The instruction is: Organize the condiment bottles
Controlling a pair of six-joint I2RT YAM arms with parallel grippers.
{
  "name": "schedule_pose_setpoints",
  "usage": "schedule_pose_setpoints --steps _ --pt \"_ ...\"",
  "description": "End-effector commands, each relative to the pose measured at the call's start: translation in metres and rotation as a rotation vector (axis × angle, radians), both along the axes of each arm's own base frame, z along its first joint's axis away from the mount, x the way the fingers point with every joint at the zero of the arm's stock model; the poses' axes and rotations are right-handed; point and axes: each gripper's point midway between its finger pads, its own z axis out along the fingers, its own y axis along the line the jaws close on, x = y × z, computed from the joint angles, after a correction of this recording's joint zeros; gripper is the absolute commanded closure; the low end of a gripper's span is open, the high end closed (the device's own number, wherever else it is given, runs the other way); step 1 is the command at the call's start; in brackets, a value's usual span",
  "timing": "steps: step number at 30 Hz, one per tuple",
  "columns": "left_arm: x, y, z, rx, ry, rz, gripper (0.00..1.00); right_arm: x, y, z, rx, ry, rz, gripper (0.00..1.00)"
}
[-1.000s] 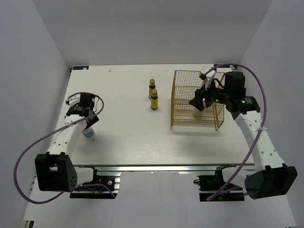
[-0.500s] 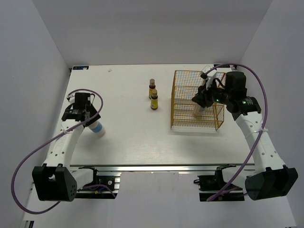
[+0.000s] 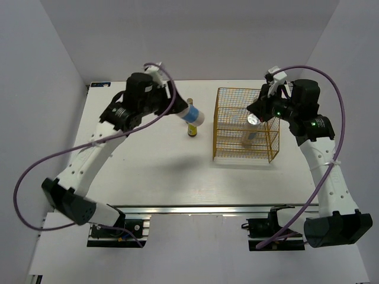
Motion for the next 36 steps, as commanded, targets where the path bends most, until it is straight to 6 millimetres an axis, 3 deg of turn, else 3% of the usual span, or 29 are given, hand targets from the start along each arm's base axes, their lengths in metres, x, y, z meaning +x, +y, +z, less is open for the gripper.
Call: schedule_pose_setpoints --steps 1,6,9,10,11,16,23,24,32,36 --pt "0.018 -0.055 0.047 -0.061 -0.127 -0.152 1.0 0.014 -0.014 0.021 0.036 -0.032 -0.09 1.0" --pt "0.04 -0.1 0.052 -0.047 -0.163 -0.219 1.0 0.018 -0.032 0.021 0.054 -0.011 -0.159 1.0" --pt "0.047 -0.129 0.046 -0.027 -0.178 -0.258 1.0 0.017 -0.037 0.019 0.05 -0.012 -0.176 1.0" --pt "0.048 -0.142 0.035 0.0 -0.175 -0.271 1.0 0.018 -0.039 0.016 0.048 -0.008 -0.185 1.0" --pt "0.049 -0.149 0.045 -0.005 -0.201 -0.273 1.0 0.017 -0.041 0.016 0.046 -0.011 -0.189 1.0" --pt "0.052 -0.18 0.033 0.023 -0.21 -0.302 1.0 0.015 -0.046 0.013 0.043 -0.013 -0.208 1.0" --pt "0.054 -0.201 0.005 0.121 -0.22 -0.3 1.0 0.016 -0.048 0.006 0.042 0.001 -0.213 1.0" --pt "0.061 -0.197 -0.006 0.174 -0.214 -0.25 1.0 0.016 -0.048 0.006 0.042 0.0 -0.212 1.0" --pt "0.071 -0.199 -0.031 0.314 -0.247 -0.19 1.0 0.015 -0.047 -0.002 0.043 0.018 -0.207 1.0" --pt "0.072 -0.209 -0.052 0.373 -0.242 -0.219 1.0 0.016 -0.047 -0.007 0.04 0.028 -0.206 1.0"
